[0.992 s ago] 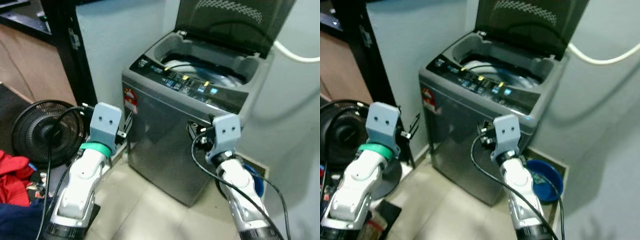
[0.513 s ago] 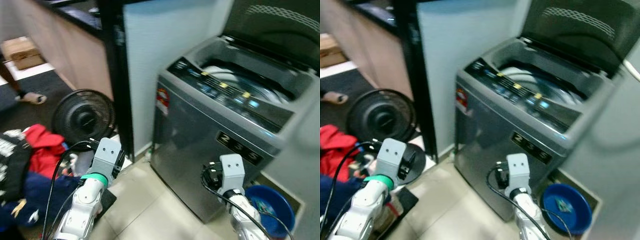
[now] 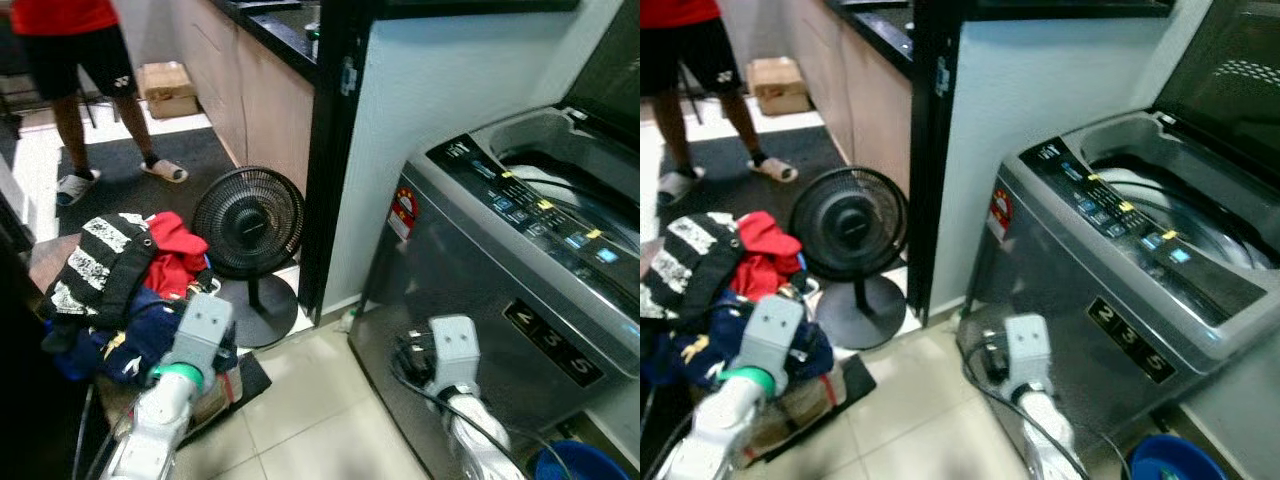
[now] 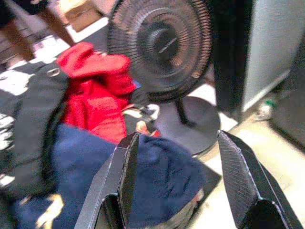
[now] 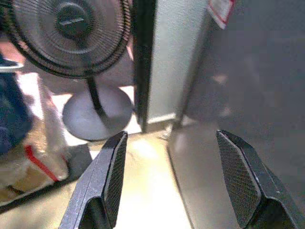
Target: Clothes washing
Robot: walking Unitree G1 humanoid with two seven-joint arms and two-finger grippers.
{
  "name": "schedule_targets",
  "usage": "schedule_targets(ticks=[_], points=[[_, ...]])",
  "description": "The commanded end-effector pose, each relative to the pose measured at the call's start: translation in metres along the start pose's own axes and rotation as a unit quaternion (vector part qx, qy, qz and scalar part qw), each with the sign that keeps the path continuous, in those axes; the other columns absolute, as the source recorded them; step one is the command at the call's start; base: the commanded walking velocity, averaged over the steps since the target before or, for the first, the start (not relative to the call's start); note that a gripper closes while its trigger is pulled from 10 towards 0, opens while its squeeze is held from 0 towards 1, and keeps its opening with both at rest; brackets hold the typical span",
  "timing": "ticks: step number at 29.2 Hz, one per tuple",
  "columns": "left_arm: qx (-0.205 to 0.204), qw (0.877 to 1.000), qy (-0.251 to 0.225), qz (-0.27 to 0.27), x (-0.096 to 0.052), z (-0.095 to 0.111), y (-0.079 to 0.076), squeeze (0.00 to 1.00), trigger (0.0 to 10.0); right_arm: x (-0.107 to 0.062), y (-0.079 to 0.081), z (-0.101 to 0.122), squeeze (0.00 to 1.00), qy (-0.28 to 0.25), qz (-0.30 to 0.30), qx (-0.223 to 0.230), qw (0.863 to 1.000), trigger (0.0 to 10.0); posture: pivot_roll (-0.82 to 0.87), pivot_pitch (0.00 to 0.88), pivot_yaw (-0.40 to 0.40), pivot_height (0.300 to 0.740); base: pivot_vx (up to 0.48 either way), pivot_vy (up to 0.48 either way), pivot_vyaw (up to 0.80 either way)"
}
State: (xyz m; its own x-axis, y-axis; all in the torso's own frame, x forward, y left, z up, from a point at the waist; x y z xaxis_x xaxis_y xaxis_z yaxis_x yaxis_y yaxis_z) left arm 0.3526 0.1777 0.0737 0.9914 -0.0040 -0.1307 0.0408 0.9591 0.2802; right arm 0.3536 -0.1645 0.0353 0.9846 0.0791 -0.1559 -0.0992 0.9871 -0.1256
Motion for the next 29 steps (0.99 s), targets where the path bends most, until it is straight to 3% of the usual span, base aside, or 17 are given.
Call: schedule_targets(ticks=[1,22,29], points=[[0.002,1.000,0.005,-0.009,-0.001,-0.005,-0.007,0.00,10.0,-0.004,-0.006,-0.011,0.00,0.016,-0.007,-0.002,1.000,10.0,0.05,0.014,-0.028,0.740,0.000,0.000,0.79],[0.001,1.000,-0.002,-0.002,0.003,-0.004,-0.006,0.00,10.0,0.000,-0.004,-0.007,0.00,0.002,-0.005,-0.001,1.000,10.0,0.05,0.019,-0.028,0.740,0.000,0.000,0.79],[0.005,1.000,-0.010,0.010,0.006,-0.001,-0.004,0.00,10.0,0.002,0.008,-0.001,0.00,-0.013,0.016,0.003,1.000,10.0,0.05,0.020,-0.030,0.740,0.249,0.000,0.12]])
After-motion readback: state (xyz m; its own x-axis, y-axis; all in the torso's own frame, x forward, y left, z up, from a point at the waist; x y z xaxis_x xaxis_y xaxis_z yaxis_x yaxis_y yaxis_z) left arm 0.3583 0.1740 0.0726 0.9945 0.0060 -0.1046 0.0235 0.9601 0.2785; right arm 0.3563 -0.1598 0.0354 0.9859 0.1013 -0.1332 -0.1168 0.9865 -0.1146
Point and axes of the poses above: a point about 5 cm out from each wrist's last joint towards the gripper, its own x axis pointing out of the wrist towards the gripper, its own z axis along the axis of the wrist's last joint, y = z × x, the point moved 6 cm from there along x, pointing out of the wrist towards the gripper, and after that the axes turned 2 degrees about -x, right-handed, at the moved point
